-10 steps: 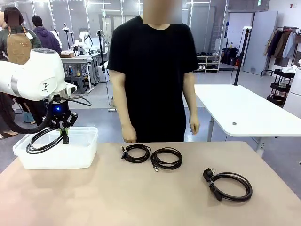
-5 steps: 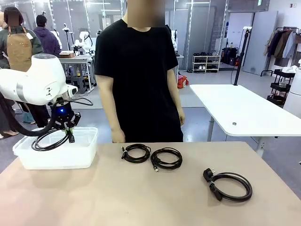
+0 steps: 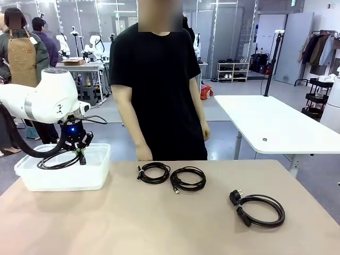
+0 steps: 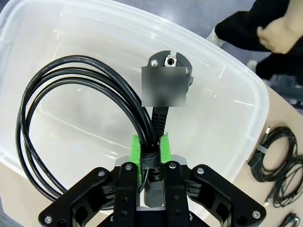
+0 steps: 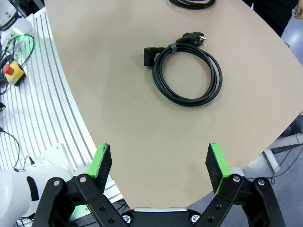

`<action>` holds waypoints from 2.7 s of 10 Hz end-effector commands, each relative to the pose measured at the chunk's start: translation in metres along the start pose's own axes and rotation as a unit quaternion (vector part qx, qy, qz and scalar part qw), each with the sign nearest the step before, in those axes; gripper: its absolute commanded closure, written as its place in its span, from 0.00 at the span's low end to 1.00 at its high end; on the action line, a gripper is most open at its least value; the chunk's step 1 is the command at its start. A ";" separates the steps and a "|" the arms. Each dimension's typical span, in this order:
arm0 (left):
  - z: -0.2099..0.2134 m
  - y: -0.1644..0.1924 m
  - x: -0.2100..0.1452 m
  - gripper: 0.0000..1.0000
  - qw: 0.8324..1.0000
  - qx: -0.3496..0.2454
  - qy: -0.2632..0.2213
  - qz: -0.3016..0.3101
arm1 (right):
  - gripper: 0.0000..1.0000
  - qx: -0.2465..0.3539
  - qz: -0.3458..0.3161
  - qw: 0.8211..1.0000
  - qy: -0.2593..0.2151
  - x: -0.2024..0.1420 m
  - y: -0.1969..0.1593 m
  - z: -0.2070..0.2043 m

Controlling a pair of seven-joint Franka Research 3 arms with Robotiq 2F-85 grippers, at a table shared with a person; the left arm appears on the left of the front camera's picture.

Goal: Organize and store the cables.
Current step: Place the Power Cable into the Organizing box.

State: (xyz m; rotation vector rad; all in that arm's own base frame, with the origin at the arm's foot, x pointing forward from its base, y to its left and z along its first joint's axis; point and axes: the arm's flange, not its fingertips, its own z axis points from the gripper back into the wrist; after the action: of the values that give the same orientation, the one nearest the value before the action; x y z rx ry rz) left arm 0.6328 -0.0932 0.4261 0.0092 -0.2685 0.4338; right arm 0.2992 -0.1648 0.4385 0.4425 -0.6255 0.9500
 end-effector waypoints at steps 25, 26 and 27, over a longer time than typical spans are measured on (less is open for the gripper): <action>0.000 0.000 0.000 0.00 1.000 -0.004 0.003 0.006 | 0.00 0.002 0.004 1.000 -0.006 0.000 0.001 0.002; 0.000 0.000 0.000 0.00 1.000 -0.004 0.003 0.006 | 0.00 0.002 0.004 1.000 -0.006 0.000 0.001 0.002; 0.000 0.000 0.000 0.00 1.000 -0.004 0.003 0.006 | 0.00 0.002 0.004 1.000 -0.006 0.000 0.001 0.002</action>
State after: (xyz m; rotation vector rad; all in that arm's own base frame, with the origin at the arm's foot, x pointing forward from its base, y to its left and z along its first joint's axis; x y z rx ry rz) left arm 0.6333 -0.0935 0.4254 -0.0131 -0.2611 0.4473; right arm 0.2992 -0.1648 0.4385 0.4425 -0.6255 0.9500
